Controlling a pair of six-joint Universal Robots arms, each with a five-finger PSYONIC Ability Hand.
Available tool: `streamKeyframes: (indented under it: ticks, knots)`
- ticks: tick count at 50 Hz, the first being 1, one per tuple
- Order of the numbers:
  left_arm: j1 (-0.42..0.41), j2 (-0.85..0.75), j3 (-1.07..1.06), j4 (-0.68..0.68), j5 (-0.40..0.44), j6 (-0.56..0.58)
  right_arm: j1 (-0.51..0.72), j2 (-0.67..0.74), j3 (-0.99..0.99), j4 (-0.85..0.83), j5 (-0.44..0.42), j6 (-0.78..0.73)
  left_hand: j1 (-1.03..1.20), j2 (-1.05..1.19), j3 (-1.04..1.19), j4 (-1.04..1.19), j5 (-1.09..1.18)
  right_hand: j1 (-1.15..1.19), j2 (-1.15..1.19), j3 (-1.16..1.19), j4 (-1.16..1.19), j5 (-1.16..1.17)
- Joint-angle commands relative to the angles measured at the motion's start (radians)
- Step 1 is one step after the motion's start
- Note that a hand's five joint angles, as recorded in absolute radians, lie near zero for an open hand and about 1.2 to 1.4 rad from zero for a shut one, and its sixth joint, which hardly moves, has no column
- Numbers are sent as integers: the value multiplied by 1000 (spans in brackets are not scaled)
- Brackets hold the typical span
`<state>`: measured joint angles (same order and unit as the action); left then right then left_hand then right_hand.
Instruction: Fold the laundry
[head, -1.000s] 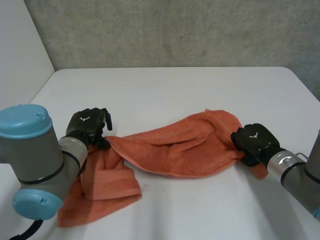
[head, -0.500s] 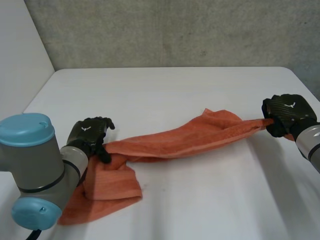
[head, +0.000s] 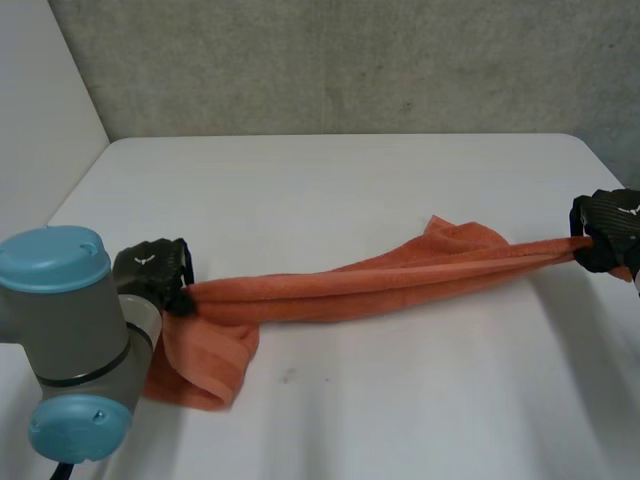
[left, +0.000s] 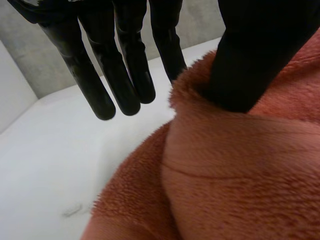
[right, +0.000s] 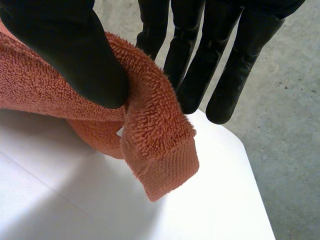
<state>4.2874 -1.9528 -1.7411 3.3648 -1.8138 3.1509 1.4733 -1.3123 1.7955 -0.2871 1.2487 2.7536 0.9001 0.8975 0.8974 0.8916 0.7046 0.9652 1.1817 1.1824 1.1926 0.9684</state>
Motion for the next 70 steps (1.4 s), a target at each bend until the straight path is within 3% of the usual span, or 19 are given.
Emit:
streamKeyframes:
  ticks: [1, 9, 16, 20, 26, 35, 39, 41, 43, 44, 45, 46, 47, 48, 52, 58, 63, 70]
  knots:
    - [-2, -5, 2, -30, 63, 1, 5, -2, 8, 0, 0, -3, 496, 499, 499, 505, 517, 431, 215, 214, 204, 253]
    - [11, 95, 14, -42, 62, 11, 2, -56, -10, 103, -3, -77, 496, 499, 499, 505, 517, 431, 215, 214, 204, 253]
    - [32, 253, 15, -81, 79, 20, 2, -133, -117, 492, -14, -264, 496, 499, 499, 505, 517, 431, 215, 214, 204, 253]
    - [58, 295, 43, -207, 117, 110, 7, -125, -168, 719, 1, -430, 496, 499, 499, 505, 517, 431, 215, 214, 204, 253]
    - [138, 252, 63, -320, 143, 270, 8, -97, -180, 819, 9, -581, 496, 499, 499, 505, 517, 431, 215, 214, 204, 253]
    - [163, 7, 256, -257, 139, 365, 127, 111, -341, 640, 51, -534, 496, 499, 499, 505, 517, 431, 215, 214, 204, 253]
    - [163, -38, 365, -183, 140, 373, 211, 201, -551, 489, 142, -442, 496, 499, 499, 505, 517, 431, 215, 214, 204, 253]
    - [163, -52, 428, -120, 140, 374, 232, 212, -624, 423, 161, -410, 496, 499, 499, 505, 517, 431, 215, 214, 204, 253]
    - [163, -54, 538, 47, 140, 376, 245, 216, -696, 344, 175, -379, 496, 499, 499, 505, 517, 431, 215, 214, 204, 253]
    - [163, -48, 581, 150, 139, 374, 252, 212, -753, 259, 181, -343, 496, 499, 499, 505, 517, 431, 215, 214, 204, 253]
    - [163, -47, 581, 151, 139, 374, 257, 203, -795, 173, 184, -306, 496, 499, 499, 505, 517, 431, 215, 214, 204, 253]
    - [163, -34, 616, 254, 133, 374, 257, 203, -795, 172, 184, -305, 496, 499, 499, 505, 517, 431, 215, 214, 204, 253]
    - [163, -34, 617, 255, 133, 374, 259, 190, -832, 82, 195, -261, 496, 499, 499, 505, 517, 431, 215, 214, 204, 253]
    - [163, -12, 632, 344, 137, 376, 259, 167, -841, 4, 204, -223, 496, 499, 499, 505, 517, 431, 215, 214, 204, 253]
    - [164, 32, 631, 488, 131, 374, 260, 119, -831, -96, 229, -170, 496, 499, 499, 505, 517, 431, 215, 214, 204, 253]
    - [167, 51, 537, 481, 129, 371, 263, 90, -722, -112, 230, -141, 496, 499, 499, 505, 517, 431, 215, 214, 204, 253]
    - [195, 61, 309, 481, 128, 365, 257, 88, -576, -116, 210, -126, 496, 499, 499, 505, 517, 431, 215, 214, 204, 253]
    - [199, 34, 77, 490, 136, 363, 249, 97, -339, -98, 115, -127, 496, 499, 499, 505, 517, 431, 215, 214, 204, 253]
